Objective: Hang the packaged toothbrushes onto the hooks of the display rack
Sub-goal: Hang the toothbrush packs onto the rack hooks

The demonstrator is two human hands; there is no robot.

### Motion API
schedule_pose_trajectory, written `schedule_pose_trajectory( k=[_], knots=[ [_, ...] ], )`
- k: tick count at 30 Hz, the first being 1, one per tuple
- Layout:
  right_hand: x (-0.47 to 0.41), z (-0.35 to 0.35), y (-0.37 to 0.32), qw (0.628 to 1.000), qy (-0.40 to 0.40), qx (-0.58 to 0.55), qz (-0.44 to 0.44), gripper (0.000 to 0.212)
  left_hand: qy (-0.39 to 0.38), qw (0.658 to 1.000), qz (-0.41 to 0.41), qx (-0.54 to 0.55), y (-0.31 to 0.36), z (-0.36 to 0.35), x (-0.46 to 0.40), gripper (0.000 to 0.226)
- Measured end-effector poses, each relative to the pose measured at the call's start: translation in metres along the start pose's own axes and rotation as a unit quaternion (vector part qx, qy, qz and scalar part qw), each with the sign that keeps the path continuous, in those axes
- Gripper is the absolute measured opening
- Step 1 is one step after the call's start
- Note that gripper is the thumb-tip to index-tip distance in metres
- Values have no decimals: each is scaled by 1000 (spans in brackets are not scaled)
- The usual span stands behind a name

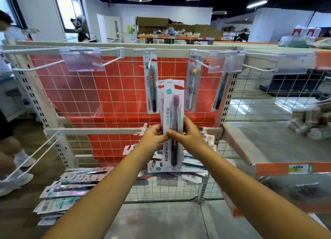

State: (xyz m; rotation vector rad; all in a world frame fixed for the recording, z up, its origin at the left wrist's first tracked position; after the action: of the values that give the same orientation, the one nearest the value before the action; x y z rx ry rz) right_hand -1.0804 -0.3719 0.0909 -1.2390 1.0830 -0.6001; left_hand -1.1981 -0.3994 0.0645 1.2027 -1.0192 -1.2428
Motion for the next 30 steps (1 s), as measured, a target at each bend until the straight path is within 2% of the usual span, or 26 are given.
schedule_pose_trajectory(
  k=[5,8,11,17,23,30],
  knots=[
    [1,0,4,1000,-2,-23,-8,37,44,999,4,-4,-7,6,2,21],
    [-1,6,9,999,4,-38,-12,33,40,999,12,11,-12,10,4,19],
    [-4,13,12,997,0,-67,-24,37,30,999,8,13,-14,12,5,20],
    [-8,31,20,990,16,-125,-57,36,51,998,17,17,-14,8,-3,21],
    [-18,58,20,991,51,-113,-57,31,87,995,30,31,-15,6,-13,21],
    [-32,60,26,987,34,-136,-78,35,128,991,28,29,-16,3,-13,21]
  ],
)
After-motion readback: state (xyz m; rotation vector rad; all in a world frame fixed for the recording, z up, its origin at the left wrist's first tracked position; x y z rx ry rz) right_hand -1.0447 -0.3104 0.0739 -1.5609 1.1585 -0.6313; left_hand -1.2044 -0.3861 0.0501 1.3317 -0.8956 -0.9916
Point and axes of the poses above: each hand's wrist, its own x-axis away from the middle knuckle, its own z-axis out of the back of the hand, y = z × x, the point moved 4 cm from there along -x, towards the middle knuckle, and after that the axes turned 14 degrees about -x, right-handed, at the moved point
